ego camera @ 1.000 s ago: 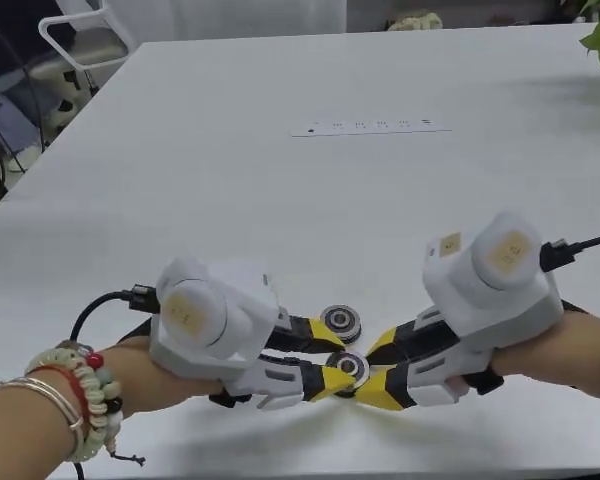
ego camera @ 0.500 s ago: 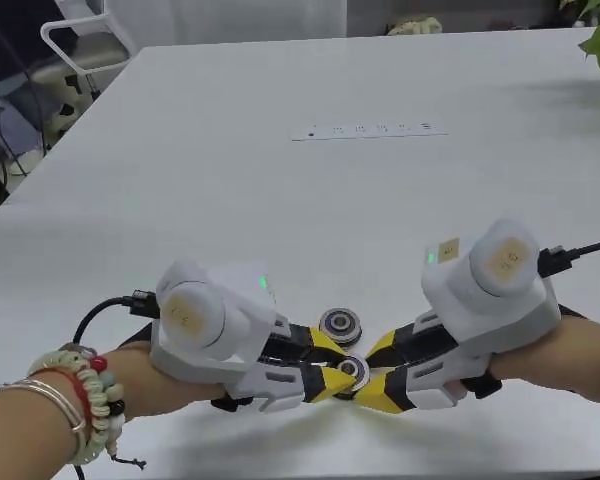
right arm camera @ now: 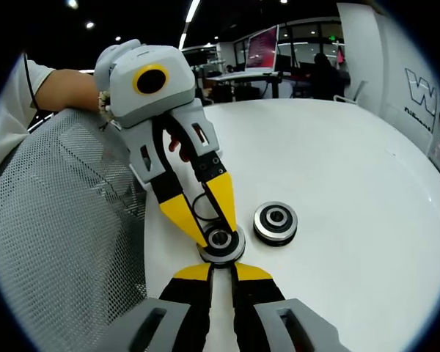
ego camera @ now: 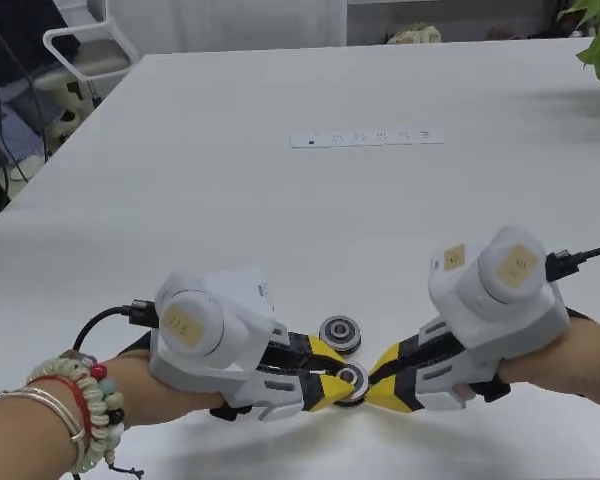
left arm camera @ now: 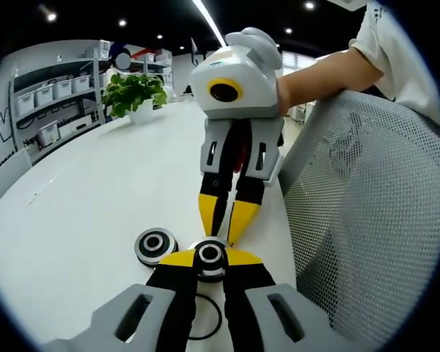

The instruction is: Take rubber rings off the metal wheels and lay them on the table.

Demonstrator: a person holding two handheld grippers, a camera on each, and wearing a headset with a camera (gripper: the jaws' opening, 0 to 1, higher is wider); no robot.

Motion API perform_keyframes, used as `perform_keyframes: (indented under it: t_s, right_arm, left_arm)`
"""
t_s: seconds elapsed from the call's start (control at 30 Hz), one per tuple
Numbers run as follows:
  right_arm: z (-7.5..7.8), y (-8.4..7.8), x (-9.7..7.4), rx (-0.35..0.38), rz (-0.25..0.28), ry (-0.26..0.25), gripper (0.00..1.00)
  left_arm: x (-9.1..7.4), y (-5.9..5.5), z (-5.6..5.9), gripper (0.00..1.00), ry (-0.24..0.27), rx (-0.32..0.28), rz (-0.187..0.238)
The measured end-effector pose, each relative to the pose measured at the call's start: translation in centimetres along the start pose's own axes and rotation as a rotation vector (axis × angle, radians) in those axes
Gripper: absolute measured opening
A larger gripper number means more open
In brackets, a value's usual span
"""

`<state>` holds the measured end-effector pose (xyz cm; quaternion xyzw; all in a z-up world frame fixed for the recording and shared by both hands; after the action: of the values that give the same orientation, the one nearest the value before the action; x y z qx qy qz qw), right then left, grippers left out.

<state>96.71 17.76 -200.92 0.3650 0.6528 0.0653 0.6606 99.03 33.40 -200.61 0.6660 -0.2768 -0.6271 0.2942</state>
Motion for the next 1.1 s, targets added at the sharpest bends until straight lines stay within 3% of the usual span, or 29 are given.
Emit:
perform_keyframes:
  t_s: [0.13, 0.57, 0.7, 0.97, 1.1]
  right_arm:
    - [0.0, -0.1, 0.0, -0.01, -0.002, -0.007, 0.0]
    - [0.2, -0.2, -0.2, 0.005, -0.014, -0.022, 0.0]
    - [-0.2, -0.1, 0.0, -0.018, -0.017, -0.02, 0.18]
    - [-0.8, 0.7, 0.8, -0.025, 0.026, -0.016, 0.27]
    - [-0.7, 0.8, 1.1, -0.019, 0.037, -0.029, 0.26]
  left_arm:
    - [-0.1, -0.1, 0.0, 0.08, 0.001, -0.001, 0.001]
    - [-0.1, -0.2, -0.1, 0.08, 0.0, -0.002, 0.003]
    - [-0.2, -0.2, -0.1, 0.08, -0.001, -0.004, 0.006]
    - [-0.3, -0.2, 0.0, 0.08, -0.002, -0.005, 0.008]
    - [-0.3, -0.2, 0.0, 0.08, -0.002, -0.006, 0.009]
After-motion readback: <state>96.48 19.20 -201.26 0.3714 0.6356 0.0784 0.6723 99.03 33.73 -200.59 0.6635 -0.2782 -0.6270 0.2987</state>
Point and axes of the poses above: the centre of the closed fingertips' face, and the gripper's own axes: x roughly forward along the fingers, z roughly to its right, y roughly out of its top, the point moved 10 cm from there along -x, roughly backward along the fingers, and after that the axes turned 10 degrees about -z, right-handed, at the moved point
